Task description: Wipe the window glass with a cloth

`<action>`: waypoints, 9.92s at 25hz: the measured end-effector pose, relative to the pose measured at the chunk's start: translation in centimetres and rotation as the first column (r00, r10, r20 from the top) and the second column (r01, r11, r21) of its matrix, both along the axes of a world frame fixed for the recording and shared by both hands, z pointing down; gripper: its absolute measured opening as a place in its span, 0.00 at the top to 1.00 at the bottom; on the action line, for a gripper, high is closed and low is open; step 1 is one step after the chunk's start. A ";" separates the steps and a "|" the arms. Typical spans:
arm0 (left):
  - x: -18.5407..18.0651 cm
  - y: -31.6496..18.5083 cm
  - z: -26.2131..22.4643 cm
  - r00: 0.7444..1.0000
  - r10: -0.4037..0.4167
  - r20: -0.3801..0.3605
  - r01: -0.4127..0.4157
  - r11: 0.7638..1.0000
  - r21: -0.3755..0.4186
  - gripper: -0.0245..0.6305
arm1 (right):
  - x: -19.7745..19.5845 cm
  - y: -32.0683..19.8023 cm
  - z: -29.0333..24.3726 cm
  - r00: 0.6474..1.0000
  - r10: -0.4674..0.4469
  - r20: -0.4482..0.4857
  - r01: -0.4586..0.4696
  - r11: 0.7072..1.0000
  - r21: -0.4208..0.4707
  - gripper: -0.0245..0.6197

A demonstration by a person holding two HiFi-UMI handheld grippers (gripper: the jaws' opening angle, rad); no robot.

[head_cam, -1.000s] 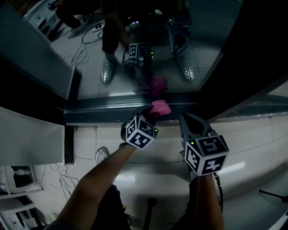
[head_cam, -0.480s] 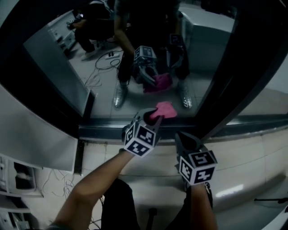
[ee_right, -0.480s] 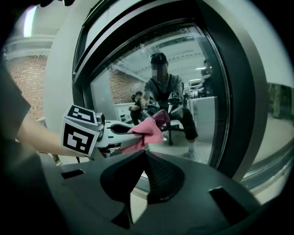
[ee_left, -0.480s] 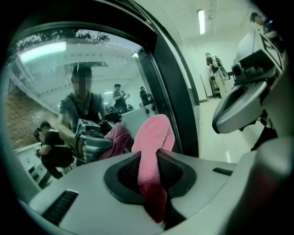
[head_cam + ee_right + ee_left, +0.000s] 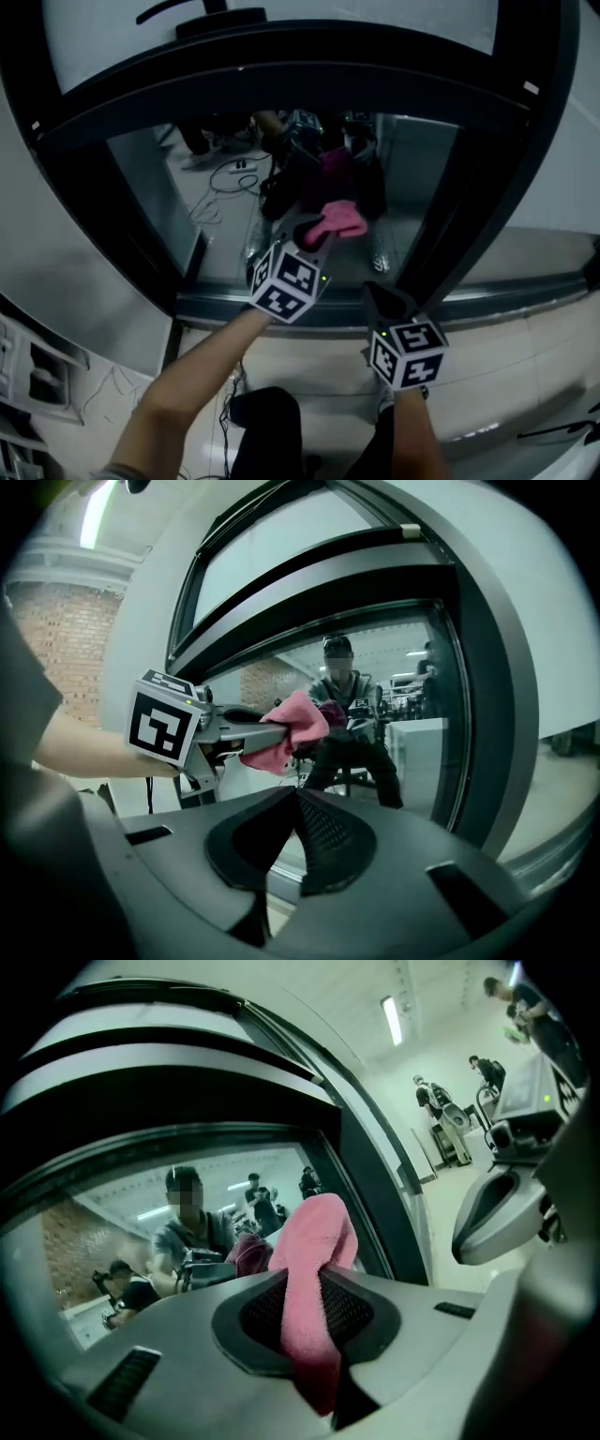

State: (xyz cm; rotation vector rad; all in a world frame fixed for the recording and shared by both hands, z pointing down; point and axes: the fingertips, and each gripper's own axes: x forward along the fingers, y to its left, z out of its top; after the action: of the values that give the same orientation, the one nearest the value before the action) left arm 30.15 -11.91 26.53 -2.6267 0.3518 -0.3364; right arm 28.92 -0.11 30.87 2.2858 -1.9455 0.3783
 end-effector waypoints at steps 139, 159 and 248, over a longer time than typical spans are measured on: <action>-0.1 -4.9 36.1 0.950 -0.034 0.312 0.138 0.938 -0.318 0.87 | 2.9 -4.9 22.3 0.977 0.010 0.213 0.054 0.954 -0.295 0.96; -1.1 -5.3 44.6 0.908 -0.012 0.419 0.176 0.918 -0.355 0.87 | -0.1 -6.6 24.7 0.979 -0.053 0.195 0.125 0.916 -0.381 0.96; -7.9 -10.6 -19.6 0.953 -0.164 -0.256 0.217 0.956 0.196 0.88 | -7.4 -8.1 -10.9 0.978 -0.137 -0.155 0.149 0.986 0.073 0.96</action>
State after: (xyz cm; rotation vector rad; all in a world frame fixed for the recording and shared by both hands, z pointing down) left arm 22.30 -22.50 6.97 -2.4188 0.6869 -0.0385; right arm 21.49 -8.17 19.94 2.1355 -2.0698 0.1086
